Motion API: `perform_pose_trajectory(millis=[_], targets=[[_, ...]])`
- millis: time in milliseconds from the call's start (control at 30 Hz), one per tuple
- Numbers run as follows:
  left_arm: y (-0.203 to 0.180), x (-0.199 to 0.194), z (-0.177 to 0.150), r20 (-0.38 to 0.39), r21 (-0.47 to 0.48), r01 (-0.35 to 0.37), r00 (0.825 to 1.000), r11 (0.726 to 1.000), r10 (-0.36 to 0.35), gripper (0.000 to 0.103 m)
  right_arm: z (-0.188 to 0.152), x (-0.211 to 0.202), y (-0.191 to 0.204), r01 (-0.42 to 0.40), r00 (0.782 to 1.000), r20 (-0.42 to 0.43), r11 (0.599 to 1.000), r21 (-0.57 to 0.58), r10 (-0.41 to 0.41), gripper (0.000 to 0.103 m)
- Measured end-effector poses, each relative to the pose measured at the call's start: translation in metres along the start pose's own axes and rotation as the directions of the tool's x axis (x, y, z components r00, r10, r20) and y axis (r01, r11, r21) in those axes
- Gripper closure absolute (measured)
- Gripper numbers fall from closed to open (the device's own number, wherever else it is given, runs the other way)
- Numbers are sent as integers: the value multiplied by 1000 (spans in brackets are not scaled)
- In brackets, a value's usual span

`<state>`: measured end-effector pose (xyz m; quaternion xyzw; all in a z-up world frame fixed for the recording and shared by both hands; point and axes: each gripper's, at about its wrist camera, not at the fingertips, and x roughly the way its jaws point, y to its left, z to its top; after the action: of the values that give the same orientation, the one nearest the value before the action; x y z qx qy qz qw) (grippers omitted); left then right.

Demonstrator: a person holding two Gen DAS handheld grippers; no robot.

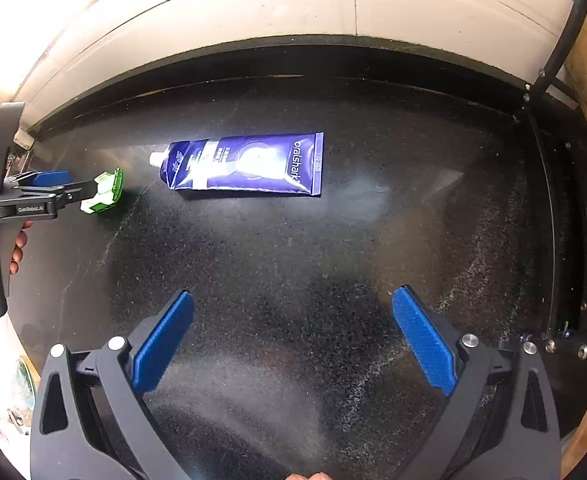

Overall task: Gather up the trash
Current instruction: 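Grasp the green-and-white plastic shell with the left gripper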

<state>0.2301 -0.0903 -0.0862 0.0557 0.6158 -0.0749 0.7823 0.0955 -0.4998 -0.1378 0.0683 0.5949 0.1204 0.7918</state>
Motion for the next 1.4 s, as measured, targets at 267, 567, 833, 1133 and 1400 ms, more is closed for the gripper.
perform_pose_trajectory(millis=[267, 567, 833, 1133, 1400], targets=[[-3, 28, 19, -35, 33, -9, 999, 999, 10, 7, 15, 11, -4, -4, 1000, -12, 1000, 13, 4, 7], [-10, 51, 36, -60, 144, 45, 998, 989, -37, 6, 34, 35, 1, 0, 998, -56, 999, -46, -2, 7], [-23, 65, 52, -75, 292, 79, 995, 953, -60, 6, 59, 68, 6, 34, 993, -111, 990, -135, -50, 7], [-10, 76, 61, -23, 143, 31, 999, 989, -28, 5, 69, 85, 36, 115, 988, -75, 965, -234, -136, 6], [-40, 79, 56, -14, 311, -38, 999, 950, 45, 6, 58, 84, 53, 106, 989, -76, 962, -251, -129, 5]])
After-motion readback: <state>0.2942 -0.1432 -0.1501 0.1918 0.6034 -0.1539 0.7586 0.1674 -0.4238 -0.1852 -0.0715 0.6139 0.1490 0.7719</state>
